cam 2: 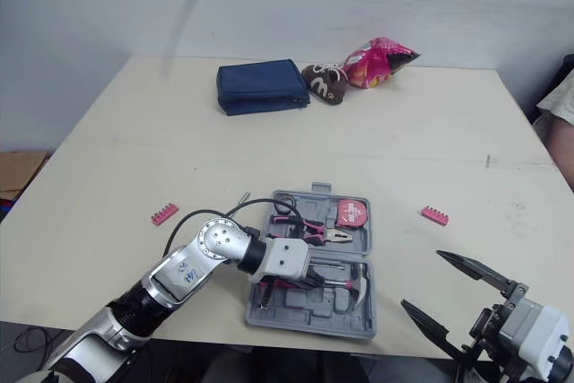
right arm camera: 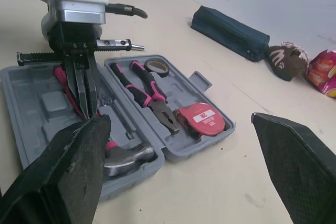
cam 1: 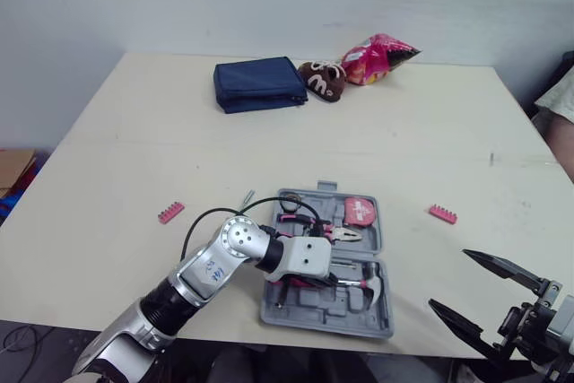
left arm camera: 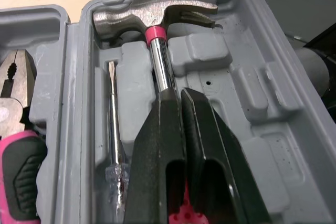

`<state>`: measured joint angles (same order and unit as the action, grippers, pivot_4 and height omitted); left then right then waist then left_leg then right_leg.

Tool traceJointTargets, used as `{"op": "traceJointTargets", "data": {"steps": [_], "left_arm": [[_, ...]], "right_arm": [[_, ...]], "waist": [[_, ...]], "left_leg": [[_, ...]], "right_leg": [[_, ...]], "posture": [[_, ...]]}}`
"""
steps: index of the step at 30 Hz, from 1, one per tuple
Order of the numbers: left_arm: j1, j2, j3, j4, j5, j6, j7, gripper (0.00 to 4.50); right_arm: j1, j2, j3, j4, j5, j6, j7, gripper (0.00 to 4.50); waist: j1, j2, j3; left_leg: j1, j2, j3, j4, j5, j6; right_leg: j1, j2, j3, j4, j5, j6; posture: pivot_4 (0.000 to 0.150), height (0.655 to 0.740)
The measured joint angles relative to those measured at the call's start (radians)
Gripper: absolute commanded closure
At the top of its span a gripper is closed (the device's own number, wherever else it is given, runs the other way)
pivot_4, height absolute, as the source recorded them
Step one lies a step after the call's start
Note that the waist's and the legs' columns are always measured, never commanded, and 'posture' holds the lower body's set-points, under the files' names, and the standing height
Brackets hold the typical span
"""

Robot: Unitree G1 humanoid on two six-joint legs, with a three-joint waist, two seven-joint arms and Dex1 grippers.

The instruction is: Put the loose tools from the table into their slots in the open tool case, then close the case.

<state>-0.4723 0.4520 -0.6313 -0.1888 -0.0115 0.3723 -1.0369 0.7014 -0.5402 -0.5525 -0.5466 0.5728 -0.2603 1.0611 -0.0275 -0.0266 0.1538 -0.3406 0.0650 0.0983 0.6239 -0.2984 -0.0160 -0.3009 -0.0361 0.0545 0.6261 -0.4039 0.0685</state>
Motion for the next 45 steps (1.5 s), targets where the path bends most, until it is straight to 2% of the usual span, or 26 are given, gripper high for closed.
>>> {"op": "traceJointTargets", "data": {"steps": [9, 14, 19, 20, 22, 24, 27, 30, 31, 32, 36, 38, 40, 41, 45], "left_arm": [[0.000, -0.013, -0.015, 0.007, 0.001, 0.097, 0.007, 4.43], [0.015, -0.033, -0.002, 0.022, -0.007, 0.071, 0.018, 4.43], [0.095, -0.034, 0.110, 0.055, -0.118, -0.055, -0.018, 4.43], [0.106, -0.017, 0.130, 0.055, -0.140, -0.090, -0.043, 4.43], [0.125, 0.013, 0.179, 0.058, -0.170, -0.155, -0.082, 4.43], [0.129, 0.027, 0.243, 0.047, -0.226, -0.212, -0.117, 4.43], [0.128, 0.027, 0.338, -0.009, -0.321, -0.231, -0.132, 4.43], [0.134, 0.048, 0.412, -0.055, -0.397, -0.193, -0.125, 4.43], [0.146, 0.072, 0.450, -0.078, -0.430, -0.164, -0.117, 3.91], [0.161, 0.096, 0.485, -0.089, -0.455, -0.141, -0.110, 3.64], [0.241, 0.212, 0.654, -0.093, -0.493, -0.084, -0.071, 1.92], [0.285, 0.277, 0.753, -0.017, -0.485, -0.115, -0.070, 1.06], [0.301, 0.365, 0.855, 0.165, -0.439, -0.209, -0.072, 0.21], [0.300, 0.398, 0.901, 0.247, -0.423, -0.231, -0.066, 0.06], [0.317, 0.503, 1.045, 0.489, -0.411, -0.303, -0.078, 0.06]], "right_arm": [[-0.004, 0.004, 0.001, 0.000, -0.003, -0.001, -0.007, 0.00], [-0.013, 0.004, 0.001, 0.000, -0.004, -0.001, -0.014, 0.00], [-0.009, 0.004, -0.002, 0.005, -0.002, -0.002, -0.014, 0.00], [-0.008, 0.004, -0.004, 0.008, -0.001, -0.003, -0.012, 0.00], [0.000, 0.004, -0.011, 0.014, 0.001, -0.006, -0.008, 0.00], [0.006, 0.004, -0.017, 0.030, 0.004, -0.012, -0.001, 0.00], [0.013, 0.002, -0.051, 0.051, 0.013, -0.025, 0.013, 0.00], [0.017, 0.001, -0.082, 0.081, 0.027, -0.027, 0.024, 0.00], [0.020, 0.001, -0.099, 0.096, 0.033, -0.028, 0.030, 0.00], [0.025, 0.000, -0.114, 0.113, 0.038, -0.034, 0.041, 0.00], [0.051, -0.013, -0.193, 0.204, 0.053, -0.062, 0.097, 0.00], [0.060, -0.028, -0.240, 0.272, 0.056, -0.079, 0.128, 0.00], [0.058, -0.047, -0.284, 0.356, 0.057, -0.105, 0.164, 0.00], [0.058, -0.052, -0.301, 0.388, 0.057, -0.117, 0.175, 0.00], [0.042, -0.065, -0.332, 0.510, 0.052, -0.164, 0.206, 0.00]], "waist": [[0.000, -0.003, -0.020], [0.001, -0.001, -0.022], [0.000, 0.008, -0.013], [-0.001, 0.009, -0.008], [0.001, 0.010, -0.006], [0.003, 0.012, -0.003], [0.012, 0.014, -0.001], [0.014, 0.012, 0.004], [0.014, 0.012, 0.007], [0.013, 0.011, 0.009], [-0.001, 0.010, 0.013], [-0.008, 0.009, 0.016], [-0.010, 0.007, 0.020], [-0.010, 0.007, 0.021], [-0.007, 0.006, 0.022]], "left_leg": [[0.007, -0.001, 0.001, -0.004, -0.005, -0.004], [0.007, -0.001, 0.001, -0.004, -0.006, -0.003], [-0.005, -0.002, 0.002, -0.008, -0.002, 0.002], [-0.009, -0.001, 0.001, -0.008, -0.002, 0.001], [-0.015, -0.001, 0.001, -0.008, -0.001, -0.002], [-0.021, -0.001, 0.001, -0.008, 0.004, -0.009], [-0.030, -0.001, 0.000, -0.002, 0.001, -0.008], [-0.031, -0.001, 0.000, 0.001, 0.000, -0.007], [-0.031, 0.000, 0.000, 0.003, 0.000, -0.007], [-0.030, 0.000, 0.000, 0.004, 0.000, -0.007], [-0.028, 0.000, 0.000, 0.004, 0.000, -0.007], [-0.027, 0.000, 0.001, 0.003, -0.001, -0.006], [-0.026, 0.000, 0.001, 0.003, -0.003, -0.002], [-0.026, 0.001, 0.001, 0.002, -0.003, -0.002], [-0.028, -0.001, 0.003, 0.002, -0.005, -0.001]], "right_leg": [[0.007, -0.004, -0.002, -0.006, -0.004, -0.008], [0.008, -0.006, -0.002, -0.009, -0.004, -0.008], [-0.006, -0.006, -0.003, -0.007, -0.004, -0.007], [-0.011, -0.005, -0.004, -0.006, 0.002, 0.005], [-0.024, -0.003, -0.005, -0.004, 0.003, 0.006], [-0.029, -0.002, -0.005, -0.005, 0.001, 0.009], [-0.035, 0.000, -0.005, -0.004, 0.000, 0.012], [-0.036, 0.001, -0.004, -0.003, 0.000, 0.013], [-0.036, 0.001, -0.003, -0.001, 0.000, 0.013], [-0.036, 0.001, -0.003, 0.000, 0.000, 0.013], [-0.035, 0.000, -0.002, 0.002, 0.001, 0.014], [-0.034, 0.000, -0.002, 0.003, 0.002, 0.013], [-0.035, 0.000, -0.003, 0.003, 0.003, 0.011], [-0.035, 0.000, -0.003, 0.003, 0.003, 0.011], [-0.037, -0.004, -0.005, 0.001, 0.002, 0.010]], "posture": [[0.150, 0.7400], [0.150, 0.7400], [0.150, 0.7400], [0.150, 0.7400], [0.150, 0.7400], [0.150, 0.7400], [0.150, 0.7400], [0.150, 0.7400], [0.150, 0.7400], [0.150, 0.7400], [0.150, 0.7400], [0.150, 0.7400], [0.150, 0.7400], [0.150, 0.7400], [0.150, 0.7400]]}}
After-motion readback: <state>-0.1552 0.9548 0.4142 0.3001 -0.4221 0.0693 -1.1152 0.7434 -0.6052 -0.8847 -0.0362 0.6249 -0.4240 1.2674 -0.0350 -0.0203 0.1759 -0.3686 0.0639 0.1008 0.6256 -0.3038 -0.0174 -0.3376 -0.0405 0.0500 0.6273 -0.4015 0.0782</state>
